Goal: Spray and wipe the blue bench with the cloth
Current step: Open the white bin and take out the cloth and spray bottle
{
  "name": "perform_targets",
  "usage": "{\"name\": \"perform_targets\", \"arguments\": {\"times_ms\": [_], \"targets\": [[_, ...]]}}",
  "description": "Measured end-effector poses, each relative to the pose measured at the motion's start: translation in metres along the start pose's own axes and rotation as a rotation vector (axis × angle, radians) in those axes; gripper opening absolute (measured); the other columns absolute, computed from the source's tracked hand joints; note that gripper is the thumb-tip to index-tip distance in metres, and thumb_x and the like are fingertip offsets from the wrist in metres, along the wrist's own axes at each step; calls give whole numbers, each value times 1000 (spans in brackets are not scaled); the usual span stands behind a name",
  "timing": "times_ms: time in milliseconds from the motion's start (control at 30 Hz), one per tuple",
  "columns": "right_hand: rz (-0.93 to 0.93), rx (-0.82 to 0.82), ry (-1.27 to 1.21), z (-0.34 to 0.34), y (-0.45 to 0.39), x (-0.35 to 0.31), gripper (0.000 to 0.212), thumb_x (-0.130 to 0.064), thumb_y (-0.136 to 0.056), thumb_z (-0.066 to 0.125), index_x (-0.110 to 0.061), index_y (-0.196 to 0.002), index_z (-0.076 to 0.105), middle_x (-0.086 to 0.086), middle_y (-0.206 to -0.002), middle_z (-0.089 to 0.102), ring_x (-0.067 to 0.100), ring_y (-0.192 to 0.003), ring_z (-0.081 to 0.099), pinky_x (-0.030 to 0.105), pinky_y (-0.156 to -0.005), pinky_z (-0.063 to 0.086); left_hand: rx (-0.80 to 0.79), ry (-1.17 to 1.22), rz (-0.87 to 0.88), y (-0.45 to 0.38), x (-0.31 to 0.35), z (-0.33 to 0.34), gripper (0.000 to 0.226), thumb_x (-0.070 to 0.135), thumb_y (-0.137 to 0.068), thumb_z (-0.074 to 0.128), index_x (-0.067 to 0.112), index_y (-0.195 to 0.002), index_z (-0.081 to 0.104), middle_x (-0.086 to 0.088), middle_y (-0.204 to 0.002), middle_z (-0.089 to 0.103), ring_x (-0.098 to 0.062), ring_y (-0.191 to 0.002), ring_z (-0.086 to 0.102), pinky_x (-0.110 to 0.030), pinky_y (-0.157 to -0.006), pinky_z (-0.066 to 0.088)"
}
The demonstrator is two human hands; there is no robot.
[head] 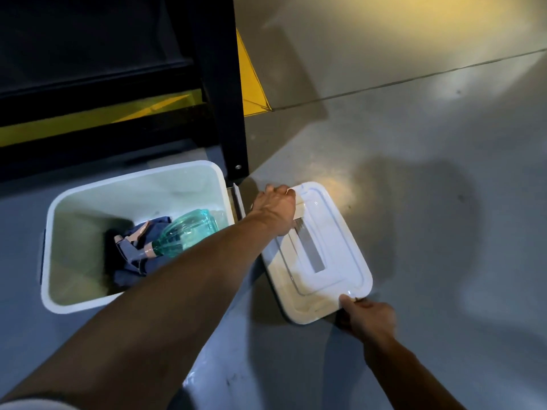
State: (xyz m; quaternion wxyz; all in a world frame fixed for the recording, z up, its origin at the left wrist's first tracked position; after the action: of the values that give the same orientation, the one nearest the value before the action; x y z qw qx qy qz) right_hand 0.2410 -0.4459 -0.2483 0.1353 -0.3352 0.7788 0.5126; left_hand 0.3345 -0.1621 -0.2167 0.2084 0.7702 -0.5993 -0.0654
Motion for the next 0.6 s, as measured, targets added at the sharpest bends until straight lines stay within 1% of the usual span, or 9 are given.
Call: {"name": "perform_targets", "arguments": {"times_ms": [100, 167, 267, 300, 367, 433, 500, 567, 600], "targets": [[-20, -14, -3, 0, -8, 9, 32, -31, -65, 91, -4, -63, 74, 15, -64, 73, 37, -69, 75, 60, -72, 62, 20, 11, 6, 5, 3, -3, 69, 35, -91, 72, 9, -148, 43, -9, -155, 39, -34, -135, 42, -46, -109, 41], [-21, -30, 18, 0, -12, 14, 36, -36, -63, 90, -4, -65, 75, 14, -65, 74, 36, -70, 75, 59, -73, 62, 65, 60, 3, 15, 4, -10, 61, 33, -93, 69, 9, -145, 47, -10, -151, 41, -33, -134, 44, -47, -109, 43], [-22, -53, 28, -3, 6, -2, 31, -29, -72, 88, -2, -66, 75, 17, -67, 74, 36, -70, 75, 60, -75, 62, 121, 128, 51, 36, 10, -28, 48, 31, -96, 64, 12, -139, 55, -12, -137, 53, -33, -127, 52, -46, -104, 49], [-23, -51, 27, -3, 12, -8, 28, -25, -76, 87, -2, -67, 75, 16, -67, 74, 35, -69, 75, 58, -76, 62, 144, 158, 76, 45, 13, -37, 44, 31, -97, 63, 14, -137, 57, -11, -133, 57, -33, -123, 57, -45, -101, 51], [-50, -54, 53, -2, 21, -20, 27, -25, -82, 83, -3, -68, 74, 13, -64, 74, 30, -66, 75, 50, -77, 64, 196, 210, 121, 64, 18, -57, 37, 31, -98, 61, 22, -133, 62, -8, -129, 63, -32, -117, 62, -42, -97, 53], [-83, -80, 68, 5, 29, -36, 30, -27, -87, 79, -2, -71, 73, 13, -65, 74, 27, -60, 72, 40, -69, 62, 261, 228, 138, 84, 17, -78, 27, 33, -99, 59, 26, -123, 67, -4, -123, 67, -31, -111, 65, -39, -92, 54], [-119, -164, 39, 20, 43, -59, 25, -20, -93, 72, -3, -76, 68, 18, -76, 73, 26, -59, 68, 35, -62, 57, 332, 264, 116, 105, 3, -98, 18, 32, -99, 58, 26, -110, 70, -1, -113, 70, -29, -106, 66, -36, -86, 53], [-144, -257, -26, 37, 60, -89, 19, -14, -96, 67, -3, -81, 65, 25, -90, 72, 29, -69, 68, 36, -62, 57, 408, 329, 60, 127, -23, -118, 14, 31, -97, 60, 26, -102, 72, 0, -105, 72, -27, -101, 66, -36, -82, 53], [-168, -296, -38, 45, 74, -106, 18, -15, -97, 67, -3, -83, 66, 23, -93, 72, 30, -73, 70, 35, -63, 59, 437, 350, 22, 138, -41, -125, 14, 32, -96, 60, 26, -100, 72, 0, -103, 73, -27, -99, 66, -37, -82, 54]]}}
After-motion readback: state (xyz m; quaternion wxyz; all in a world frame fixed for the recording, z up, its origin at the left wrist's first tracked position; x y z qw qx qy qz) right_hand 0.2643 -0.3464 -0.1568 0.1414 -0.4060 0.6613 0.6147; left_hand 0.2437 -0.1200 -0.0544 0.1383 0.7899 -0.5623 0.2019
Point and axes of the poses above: each hand's wrist, its own y-axis away from the middle knuckle, its own z-axis out of the palm, x = y × z, the point moved 6 cm from there along -y, towards the middle knuckle
